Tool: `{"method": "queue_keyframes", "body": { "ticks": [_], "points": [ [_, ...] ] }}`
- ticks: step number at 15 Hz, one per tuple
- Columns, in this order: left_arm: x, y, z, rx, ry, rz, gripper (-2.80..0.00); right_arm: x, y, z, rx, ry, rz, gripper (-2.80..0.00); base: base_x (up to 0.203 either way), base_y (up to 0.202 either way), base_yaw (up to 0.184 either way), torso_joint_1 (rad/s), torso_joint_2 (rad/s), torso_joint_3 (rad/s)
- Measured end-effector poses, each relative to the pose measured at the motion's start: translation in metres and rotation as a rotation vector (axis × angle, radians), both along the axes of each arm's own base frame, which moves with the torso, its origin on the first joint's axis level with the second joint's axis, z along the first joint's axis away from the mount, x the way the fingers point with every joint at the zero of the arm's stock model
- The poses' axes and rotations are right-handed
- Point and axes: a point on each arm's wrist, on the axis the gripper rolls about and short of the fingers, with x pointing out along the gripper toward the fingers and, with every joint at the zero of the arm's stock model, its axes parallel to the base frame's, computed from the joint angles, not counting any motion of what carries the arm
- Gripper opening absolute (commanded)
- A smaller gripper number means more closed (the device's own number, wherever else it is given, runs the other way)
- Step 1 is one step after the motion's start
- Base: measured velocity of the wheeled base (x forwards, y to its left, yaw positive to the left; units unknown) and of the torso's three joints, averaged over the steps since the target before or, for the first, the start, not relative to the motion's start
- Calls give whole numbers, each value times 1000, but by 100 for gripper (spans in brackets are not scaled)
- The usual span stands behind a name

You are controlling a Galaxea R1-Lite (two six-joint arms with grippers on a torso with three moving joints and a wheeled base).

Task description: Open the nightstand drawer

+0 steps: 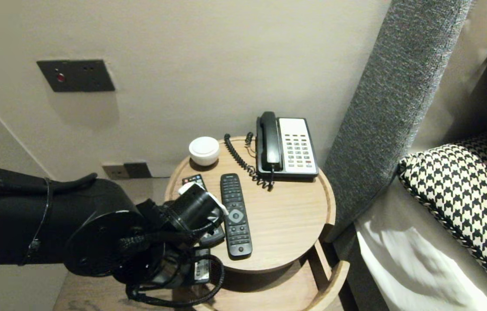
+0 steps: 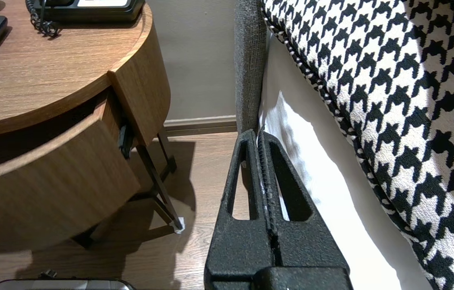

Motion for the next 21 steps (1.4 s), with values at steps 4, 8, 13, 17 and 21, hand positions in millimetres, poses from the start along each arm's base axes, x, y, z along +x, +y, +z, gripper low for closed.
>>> {"method": "queue_keyframes", "body": {
  "ticks": [4,8,13,17,21],
  "points": [
    [-13,-5,-3,-18,-2,-17,-280,0,0,0,0,0,0,-280,0,0,0,0,0,0],
    [-29,-6,-8,-6,15,-66,-280,0,0,0,0,0,0,-280,0,0,0,0,0,0],
    [-52,-6,-17,28,54,-141,-280,0,0,0,0,0,0,-280,0,0,0,0,0,0],
    [-70,-4,-22,43,73,-200,-280,0,0,0,0,0,0,-280,0,0,0,0,0,0],
    [-82,-5,-22,46,74,-248,-280,0,0,0,0,0,0,-280,0,0,0,0,0,0]
  ]
}}
